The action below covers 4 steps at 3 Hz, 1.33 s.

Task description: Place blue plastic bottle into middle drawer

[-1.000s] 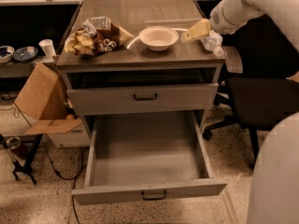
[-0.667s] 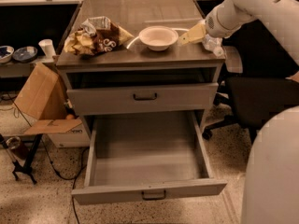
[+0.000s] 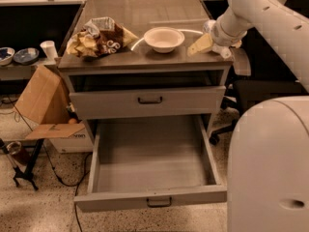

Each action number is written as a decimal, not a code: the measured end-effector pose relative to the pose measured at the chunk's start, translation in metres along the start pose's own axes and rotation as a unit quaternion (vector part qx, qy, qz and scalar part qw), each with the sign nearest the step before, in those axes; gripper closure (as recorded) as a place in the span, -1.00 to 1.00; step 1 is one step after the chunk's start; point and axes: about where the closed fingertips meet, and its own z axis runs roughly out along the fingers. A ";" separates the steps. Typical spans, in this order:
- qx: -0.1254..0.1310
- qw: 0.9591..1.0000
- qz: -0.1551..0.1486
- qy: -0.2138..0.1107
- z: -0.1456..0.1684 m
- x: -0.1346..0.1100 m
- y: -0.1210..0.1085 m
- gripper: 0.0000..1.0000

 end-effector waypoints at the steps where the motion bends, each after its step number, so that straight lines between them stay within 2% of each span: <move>1: 0.017 0.999 0.009 0.026 0.009 0.011 -0.015 -0.51; 2: 0.045 0.998 0.031 0.038 -0.005 0.029 -0.044 0.11; 3: 0.046 0.998 0.031 0.038 -0.010 0.027 -0.045 0.58; 4: 0.067 0.997 0.039 0.005 -0.042 0.027 -0.062 0.99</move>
Offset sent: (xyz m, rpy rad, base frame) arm -0.0252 -0.0743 -0.0056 -0.0779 0.0785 -0.1549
